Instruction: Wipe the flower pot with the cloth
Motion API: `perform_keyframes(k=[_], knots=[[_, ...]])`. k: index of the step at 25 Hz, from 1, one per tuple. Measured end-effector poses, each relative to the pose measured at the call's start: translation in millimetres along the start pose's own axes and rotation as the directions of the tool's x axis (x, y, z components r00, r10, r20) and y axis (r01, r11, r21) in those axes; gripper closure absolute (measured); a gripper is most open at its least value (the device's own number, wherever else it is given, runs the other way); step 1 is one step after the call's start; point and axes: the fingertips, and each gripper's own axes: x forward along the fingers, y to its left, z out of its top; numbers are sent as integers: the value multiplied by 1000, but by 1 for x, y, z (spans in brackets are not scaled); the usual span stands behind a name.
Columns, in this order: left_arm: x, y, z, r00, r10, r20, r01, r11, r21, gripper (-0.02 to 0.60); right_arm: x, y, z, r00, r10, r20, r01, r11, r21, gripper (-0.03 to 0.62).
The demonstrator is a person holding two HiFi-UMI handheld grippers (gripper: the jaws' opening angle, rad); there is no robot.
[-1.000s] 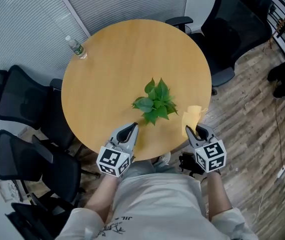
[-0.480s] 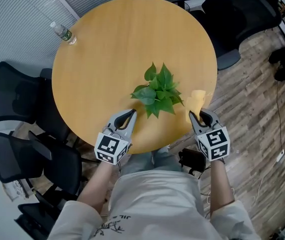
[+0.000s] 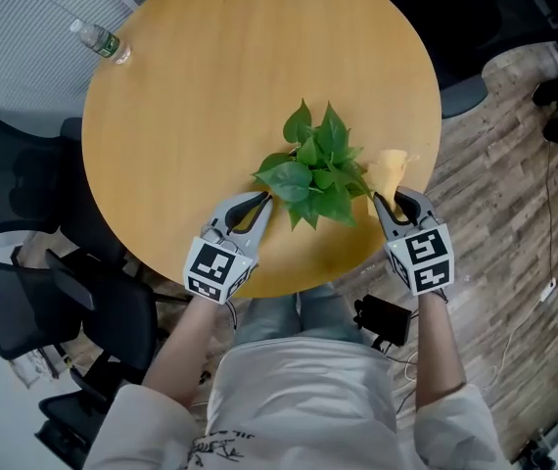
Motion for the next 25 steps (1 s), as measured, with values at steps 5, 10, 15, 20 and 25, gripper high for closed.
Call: perform_keyframes(k=[5, 10, 15, 20, 25], knots=[[14, -3, -12, 999, -46, -2, 46, 999, 7, 504, 24, -4, -6, 999, 7, -38, -9, 999, -42, 527], [25, -4, -15, 996, -87, -7, 88, 994, 62, 437, 42, -6, -2, 998, 14, -54, -19, 997, -75, 528], [33, -6, -13, 991, -130, 12, 128, 987, 93, 390, 59, -8, 6, 998, 19, -56, -25, 993, -119, 528], [40, -12, -10, 978, -206, 31, 200, 970, 137, 279, 71, -5, 7, 995, 56, -80, -72, 973, -218, 527], [48, -18, -13, 960, -278, 29, 268, 947, 179, 209, 76, 3, 7, 992, 94, -89, -114, 957, -268, 528]])
